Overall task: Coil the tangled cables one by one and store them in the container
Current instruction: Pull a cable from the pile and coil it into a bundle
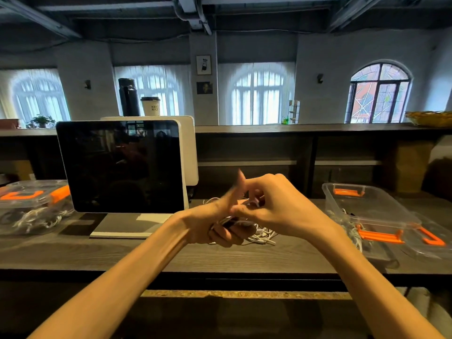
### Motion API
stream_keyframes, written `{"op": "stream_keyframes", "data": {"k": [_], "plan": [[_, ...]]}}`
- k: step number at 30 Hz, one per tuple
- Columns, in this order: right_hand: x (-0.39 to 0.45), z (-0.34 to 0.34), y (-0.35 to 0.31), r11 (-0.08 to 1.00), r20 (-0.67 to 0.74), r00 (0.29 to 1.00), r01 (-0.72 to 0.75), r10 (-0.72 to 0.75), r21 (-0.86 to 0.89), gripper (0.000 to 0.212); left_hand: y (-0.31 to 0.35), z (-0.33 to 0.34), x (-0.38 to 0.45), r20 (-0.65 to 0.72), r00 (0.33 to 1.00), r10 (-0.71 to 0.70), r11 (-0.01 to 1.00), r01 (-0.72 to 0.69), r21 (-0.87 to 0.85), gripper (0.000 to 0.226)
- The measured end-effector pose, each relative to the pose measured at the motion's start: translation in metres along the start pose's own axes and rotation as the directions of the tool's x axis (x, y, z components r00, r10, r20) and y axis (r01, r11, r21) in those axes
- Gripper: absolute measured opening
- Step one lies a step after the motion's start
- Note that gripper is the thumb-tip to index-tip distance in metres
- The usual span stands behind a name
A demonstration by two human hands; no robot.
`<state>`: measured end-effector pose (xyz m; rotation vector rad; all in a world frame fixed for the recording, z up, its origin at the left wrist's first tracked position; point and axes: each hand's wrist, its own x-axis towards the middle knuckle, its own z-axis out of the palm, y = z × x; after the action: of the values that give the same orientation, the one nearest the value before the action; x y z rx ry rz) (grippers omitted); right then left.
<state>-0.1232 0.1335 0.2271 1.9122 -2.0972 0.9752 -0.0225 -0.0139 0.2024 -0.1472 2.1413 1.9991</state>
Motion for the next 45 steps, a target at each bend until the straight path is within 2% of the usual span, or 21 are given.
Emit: {"op": "stream_keyframes", "data": {"k": [3, 6, 7, 9, 11, 12, 16, 18, 20, 23, 25, 27, 29, 32, 35, 41, 45], "plan": [[-0.001, -0.009, 0.003, 0.998, 0.081, 0.995, 0.063, -0.061, -0.018, 0.020, 0.004, 0.001, -0.007, 0.062, 0.998, -0.009, 0.982, -0.003, 0.189, 0.024], [0.001, -0.017, 0.006, 0.992, 0.099, 0.994, 0.035, -0.047, 0.121, 0.018, 0.007, 0.006, -0.010, 0.015, 0.998, -0.062, 0.939, 0.053, 0.339, 0.061], [0.002, -0.021, 0.009, 0.982, 0.077, 0.997, 0.000, -0.015, 0.191, 0.019, 0.008, 0.009, -0.010, 0.010, 0.997, -0.075, 0.922, 0.066, 0.381, 0.063], [0.004, -0.028, 0.016, 0.968, 0.021, 0.999, -0.033, 0.029, 0.249, 0.020, 0.008, 0.019, -0.011, 0.083, 0.992, -0.091, 0.895, 0.045, 0.443, 0.057], [0.003, -0.027, 0.024, 0.977, 0.022, 0.999, -0.041, 0.037, 0.208, 0.017, 0.010, 0.025, -0.014, 0.117, 0.992, -0.042, 0.909, -0.011, 0.417, 0.066], [0.001, -0.024, 0.027, 0.978, 0.017, 0.999, -0.039, 0.037, 0.206, 0.017, 0.011, 0.024, -0.014, 0.112, 0.994, -0.008, 0.928, -0.035, 0.370, 0.062], [-0.005, -0.018, 0.024, 0.884, -0.148, 0.985, -0.010, 0.089, 0.467, 0.030, 0.012, 0.016, -0.010, 0.062, 0.996, 0.058, 0.985, -0.067, 0.158, 0.023], [-0.005, -0.020, 0.017, 0.888, -0.074, 0.996, -0.012, 0.052, 0.459, 0.033, 0.007, 0.012, -0.009, 0.051, 0.997, 0.054, 0.997, -0.057, 0.053, 0.014], [-0.004, -0.016, 0.012, 0.935, 0.013, 1.000, 0.010, -0.015, 0.354, 0.029, 0.004, 0.009, -0.009, 0.058, 0.998, 0.035, 0.999, -0.034, -0.020, 0.012], [-0.001, -0.010, 0.011, 0.911, -0.025, 0.999, 0.028, -0.019, 0.412, 0.022, 0.003, 0.007, -0.005, 0.080, 0.996, -0.049, 0.999, 0.050, -0.005, 0.019], [0.001, -0.010, 0.011, 0.881, -0.043, 0.999, 0.032, -0.013, 0.471, 0.015, 0.006, 0.008, -0.002, 0.096, 0.988, -0.124, 0.992, 0.120, 0.041, 0.015], [0.003, -0.010, 0.008, 0.867, -0.003, 1.000, 0.011, -0.011, 0.498, 0.007, 0.007, 0.010, -0.002, 0.095, 0.978, -0.185, 0.979, 0.176, 0.098, 0.021], [0.007, -0.006, 0.007, 0.914, -0.011, 1.000, -0.022, 0.029, 0.406, 0.008, 0.009, 0.015, -0.002, 0.035, 0.981, -0.193, 0.974, 0.187, 0.128, 0.027], [0.012, 0.002, 0.009, 0.980, -0.037, 0.994, -0.099, 0.107, 0.174, 0.015, 0.009, 0.021, 0.002, -0.133, 0.987, -0.090, 0.979, 0.112, 0.170, 0.015], [0.011, 0.008, 0.007, 0.992, 0.026, 0.993, -0.115, 0.114, 0.044, 0.024, 0.005, 0.019, 0.008, -0.260, 0.965, -0.045, 0.980, 0.093, 0.175, 0.027], [0.010, 0.006, 0.001, 0.996, 0.004, 0.997, -0.081, 0.081, 0.047, 0.027, 0.009, 0.016, 0.009, -0.269, 0.961, -0.071, 0.991, 0.099, 0.093, 0.020], [0.014, 0.001, 0.001, 0.998, 0.098, 0.994, -0.056, 0.053, 0.027, 0.028, 0.008, 0.014, 0.009, -0.289, 0.944, -0.158, 0.977, 0.191, 0.092, 0.020]]}}
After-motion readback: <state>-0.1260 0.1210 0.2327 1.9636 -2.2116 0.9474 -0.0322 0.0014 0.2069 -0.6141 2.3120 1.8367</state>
